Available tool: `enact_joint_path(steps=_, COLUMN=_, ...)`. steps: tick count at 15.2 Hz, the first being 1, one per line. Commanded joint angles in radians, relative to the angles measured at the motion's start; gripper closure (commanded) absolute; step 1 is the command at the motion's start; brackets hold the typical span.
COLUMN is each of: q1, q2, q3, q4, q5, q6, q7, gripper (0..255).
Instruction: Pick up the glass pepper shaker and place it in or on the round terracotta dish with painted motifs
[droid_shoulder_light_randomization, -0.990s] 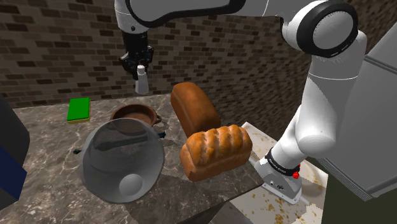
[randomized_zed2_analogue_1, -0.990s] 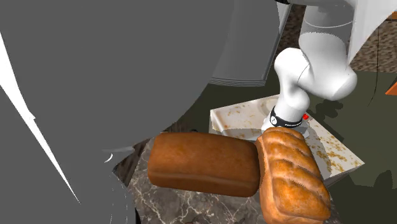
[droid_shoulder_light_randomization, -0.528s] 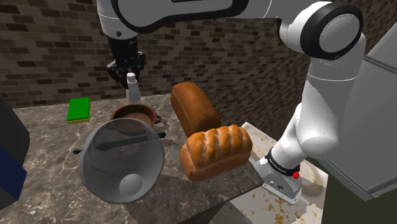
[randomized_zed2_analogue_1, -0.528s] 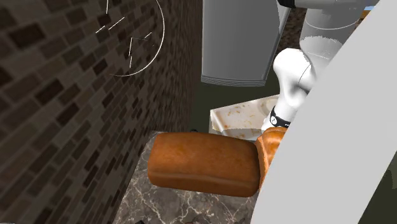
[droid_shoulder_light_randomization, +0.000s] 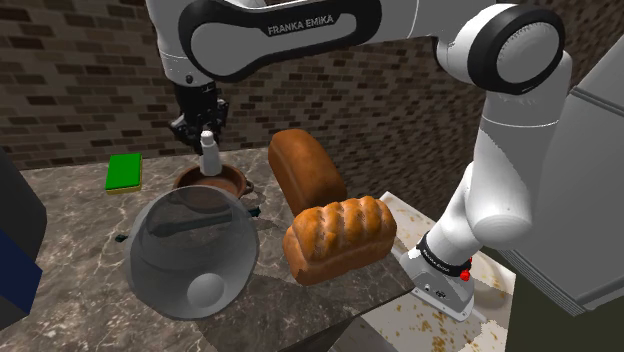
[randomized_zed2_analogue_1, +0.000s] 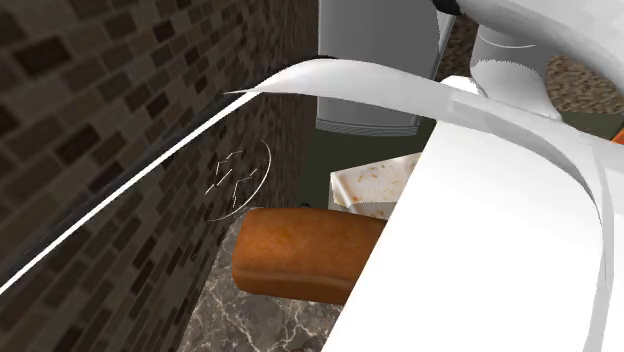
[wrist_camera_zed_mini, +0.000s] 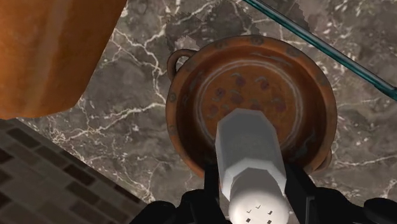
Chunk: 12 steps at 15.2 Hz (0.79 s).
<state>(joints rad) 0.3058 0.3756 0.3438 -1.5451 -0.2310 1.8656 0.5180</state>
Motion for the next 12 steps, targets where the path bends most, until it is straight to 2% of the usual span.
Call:
enact_joint_path(steps=1, q1=0.0, q2=0.005, q3=-0.001, q4=-0.021, q5=-0.003, q6=0.026, q7=0.005, gripper=255)
enact_joint_path(steps=7, q1=0.0, q2=0.025, q3=-0.006, q4=-0.073, q5=-0.015, q6=0.096, q7=0.018, gripper=255)
enact_joint_path(steps=12, q1=0.0, q2=0.025, q3=-0.006, q4=-0.073, q5=-0.015, q6=0.096, q7=0.018, gripper=255)
